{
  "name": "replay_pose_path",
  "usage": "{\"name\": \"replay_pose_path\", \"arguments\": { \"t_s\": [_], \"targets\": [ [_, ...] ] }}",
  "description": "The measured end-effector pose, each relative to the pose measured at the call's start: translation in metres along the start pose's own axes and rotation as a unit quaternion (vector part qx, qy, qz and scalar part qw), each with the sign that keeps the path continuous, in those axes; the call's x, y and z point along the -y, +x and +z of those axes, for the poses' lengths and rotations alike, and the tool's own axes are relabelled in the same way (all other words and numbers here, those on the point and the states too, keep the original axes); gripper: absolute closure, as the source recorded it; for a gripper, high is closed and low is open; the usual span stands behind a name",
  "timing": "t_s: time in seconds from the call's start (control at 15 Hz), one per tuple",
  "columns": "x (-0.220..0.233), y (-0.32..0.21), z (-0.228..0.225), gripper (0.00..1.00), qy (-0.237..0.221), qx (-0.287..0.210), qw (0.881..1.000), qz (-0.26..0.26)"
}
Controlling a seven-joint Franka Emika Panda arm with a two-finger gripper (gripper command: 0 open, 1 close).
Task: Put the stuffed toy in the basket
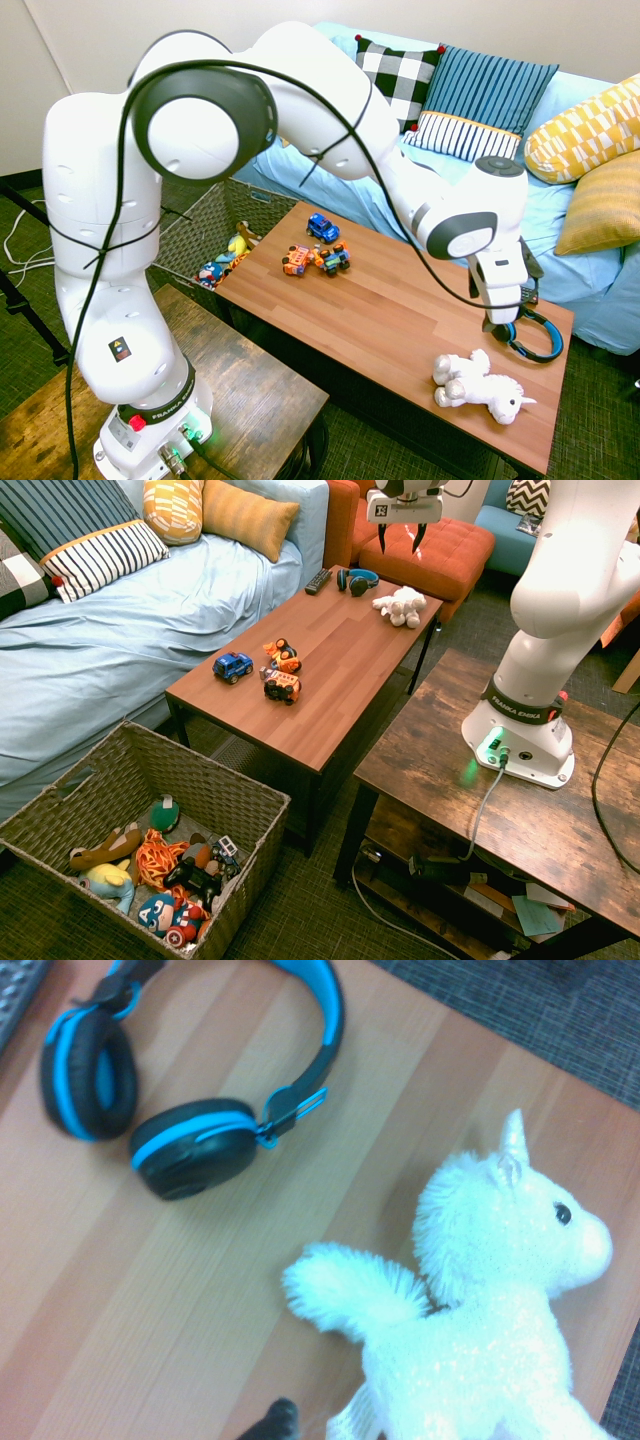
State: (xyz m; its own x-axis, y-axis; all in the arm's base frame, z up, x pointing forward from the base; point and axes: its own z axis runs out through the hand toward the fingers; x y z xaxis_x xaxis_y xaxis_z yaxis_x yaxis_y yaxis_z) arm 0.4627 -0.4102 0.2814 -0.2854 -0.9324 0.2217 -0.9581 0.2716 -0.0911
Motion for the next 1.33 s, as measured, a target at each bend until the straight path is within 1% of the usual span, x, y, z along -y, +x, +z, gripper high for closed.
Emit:
{"name": "replay_pose_path", "arguments": {
  "t_s": [0.27, 0.47, 0.73, 1.13, 1.2, 1.33],
  "targets": [
    [0.022, 0.013, 0.062, 0.00, -0.026, -0.016, 0.996, 0.079],
    [0.027, 0.031, 0.100, 0.00, -0.047, -0.027, 0.992, 0.114],
    [0.019, 0.042, 0.152, 0.00, -0.074, -0.036, 0.988, 0.131],
    [0.013, 0.039, 0.201, 0.00, -0.101, -0.043, 0.986, 0.128],
    [0.014, 0.039, 0.202, 1.00, -0.101, -0.043, 0.986, 0.127],
    [0.014, 0.039, 0.202, 1.00, -0.101, -0.043, 0.986, 0.127]
  ]
}}
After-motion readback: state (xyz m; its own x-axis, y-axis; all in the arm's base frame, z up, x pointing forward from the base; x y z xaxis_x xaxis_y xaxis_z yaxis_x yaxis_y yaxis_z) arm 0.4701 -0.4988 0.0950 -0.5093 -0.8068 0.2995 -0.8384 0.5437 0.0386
